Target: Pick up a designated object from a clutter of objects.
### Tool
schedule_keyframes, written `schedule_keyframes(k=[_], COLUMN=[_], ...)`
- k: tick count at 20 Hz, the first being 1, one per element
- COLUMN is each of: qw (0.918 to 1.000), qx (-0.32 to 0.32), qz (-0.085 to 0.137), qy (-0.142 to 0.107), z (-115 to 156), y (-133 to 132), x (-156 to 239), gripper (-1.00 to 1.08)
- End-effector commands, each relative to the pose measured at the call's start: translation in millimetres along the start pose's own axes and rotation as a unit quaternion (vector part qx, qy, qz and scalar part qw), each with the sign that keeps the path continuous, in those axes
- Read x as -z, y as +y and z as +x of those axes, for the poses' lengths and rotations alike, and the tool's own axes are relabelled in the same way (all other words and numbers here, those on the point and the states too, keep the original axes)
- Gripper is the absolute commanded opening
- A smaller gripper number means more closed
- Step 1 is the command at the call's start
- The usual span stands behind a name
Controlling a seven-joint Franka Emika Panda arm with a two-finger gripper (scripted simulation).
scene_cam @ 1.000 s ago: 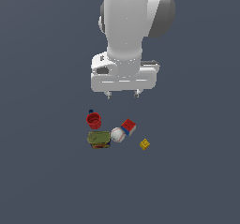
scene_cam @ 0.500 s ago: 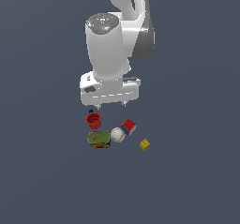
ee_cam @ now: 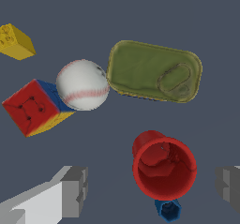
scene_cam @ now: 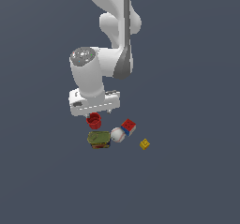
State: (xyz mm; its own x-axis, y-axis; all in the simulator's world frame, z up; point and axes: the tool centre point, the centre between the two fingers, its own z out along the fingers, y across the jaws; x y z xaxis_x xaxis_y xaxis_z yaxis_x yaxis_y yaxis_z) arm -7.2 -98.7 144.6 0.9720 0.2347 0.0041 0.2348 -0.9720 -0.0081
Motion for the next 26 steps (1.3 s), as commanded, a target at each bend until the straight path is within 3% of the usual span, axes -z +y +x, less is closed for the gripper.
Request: schedule_keyframes(k=[1, 10, 18, 26], qw=[1.0000, 0.9996, 0.9996, 0.9996], qx=[0.010, 0.026, 0.026, 0.027], qz=[-0.001, -0.004, -0.004, -0.004], qy=[0.000, -0.002, -0.002, -0.002], z=[-9, -29, -30, -31], y=[11, 31, 32, 32], x=[-15, -45, -51, -84], gripper=[1.00, 1.00, 1.00, 1.00])
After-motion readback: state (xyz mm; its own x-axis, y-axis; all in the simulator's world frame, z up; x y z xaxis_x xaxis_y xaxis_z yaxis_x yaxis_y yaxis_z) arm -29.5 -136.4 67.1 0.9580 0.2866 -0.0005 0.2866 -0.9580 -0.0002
